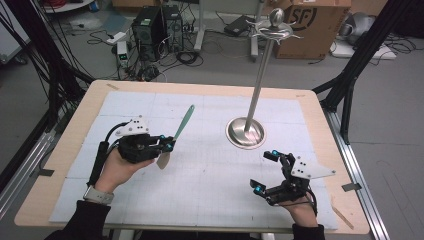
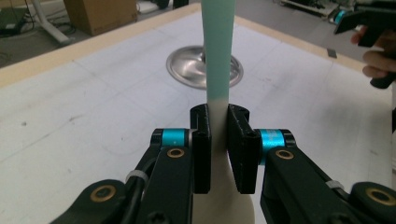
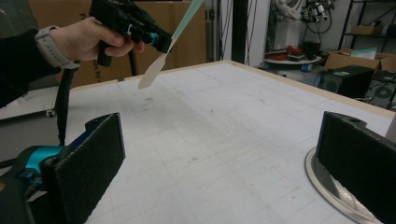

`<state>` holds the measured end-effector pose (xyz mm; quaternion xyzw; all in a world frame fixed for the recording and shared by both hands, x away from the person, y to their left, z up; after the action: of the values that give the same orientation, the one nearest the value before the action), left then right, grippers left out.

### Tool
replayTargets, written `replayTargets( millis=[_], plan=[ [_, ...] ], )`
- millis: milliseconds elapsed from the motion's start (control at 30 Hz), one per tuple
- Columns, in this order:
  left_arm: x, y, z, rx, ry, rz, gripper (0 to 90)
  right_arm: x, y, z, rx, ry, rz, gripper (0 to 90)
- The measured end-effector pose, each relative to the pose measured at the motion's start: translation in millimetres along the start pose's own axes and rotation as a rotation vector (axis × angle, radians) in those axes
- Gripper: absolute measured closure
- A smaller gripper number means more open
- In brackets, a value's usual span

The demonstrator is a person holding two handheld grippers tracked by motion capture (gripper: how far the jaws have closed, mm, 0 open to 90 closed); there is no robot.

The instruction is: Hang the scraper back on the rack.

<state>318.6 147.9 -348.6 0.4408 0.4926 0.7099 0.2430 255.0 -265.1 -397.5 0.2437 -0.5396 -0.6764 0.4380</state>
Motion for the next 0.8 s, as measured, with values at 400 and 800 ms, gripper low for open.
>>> replayTargets(
  millis=[400,800],
  plan=[
    [-7.2,36.7,11.7,0.003,0.008,-0.05,80.3,2.9,0.9,-2.1,0.001,-0.009,-0.017,0.2],
    [-21.9,80.3,16.5,-0.042,0.014,-0.098,80.3,4.6,0.6,-1.5,0.002,-0.012,-0.016,0.2]
  ],
)
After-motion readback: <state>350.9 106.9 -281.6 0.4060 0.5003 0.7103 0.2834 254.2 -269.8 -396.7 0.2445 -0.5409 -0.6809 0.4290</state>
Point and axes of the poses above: each handheld gripper's, and its own axes: x roughly backward along the jaws, y roughly out of its top, z roughly to its left, the point moved 1 cm from there along -x, roughly forward along the jaws, and after that the axes turned 15 degrees about -x, right-handed, at the moved point
